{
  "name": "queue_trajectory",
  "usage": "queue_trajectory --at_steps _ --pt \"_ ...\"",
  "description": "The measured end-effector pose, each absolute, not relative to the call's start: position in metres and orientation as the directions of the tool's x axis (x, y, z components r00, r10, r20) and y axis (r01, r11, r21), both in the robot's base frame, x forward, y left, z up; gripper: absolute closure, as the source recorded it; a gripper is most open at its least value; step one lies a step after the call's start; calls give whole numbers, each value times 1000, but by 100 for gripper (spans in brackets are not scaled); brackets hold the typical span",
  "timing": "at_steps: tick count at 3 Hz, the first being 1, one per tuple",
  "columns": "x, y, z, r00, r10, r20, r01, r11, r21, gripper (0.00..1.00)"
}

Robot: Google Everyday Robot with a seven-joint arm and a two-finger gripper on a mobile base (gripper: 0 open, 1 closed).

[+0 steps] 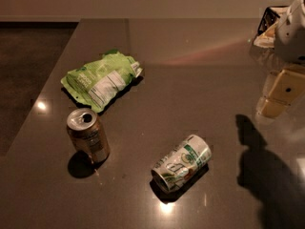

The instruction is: Place 7up can upright

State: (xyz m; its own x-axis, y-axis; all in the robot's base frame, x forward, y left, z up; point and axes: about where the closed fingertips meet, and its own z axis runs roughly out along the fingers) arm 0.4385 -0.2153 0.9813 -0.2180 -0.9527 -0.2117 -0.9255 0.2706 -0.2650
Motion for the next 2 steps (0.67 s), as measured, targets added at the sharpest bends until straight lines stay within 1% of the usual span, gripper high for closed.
queue_trajectory --at_steps 1,2 --pt "438 -213 982 -211 -954 -215 -926 265 -269 0" --pt "432 -193 972 -129 -966 -225 -952 184 -244 0"
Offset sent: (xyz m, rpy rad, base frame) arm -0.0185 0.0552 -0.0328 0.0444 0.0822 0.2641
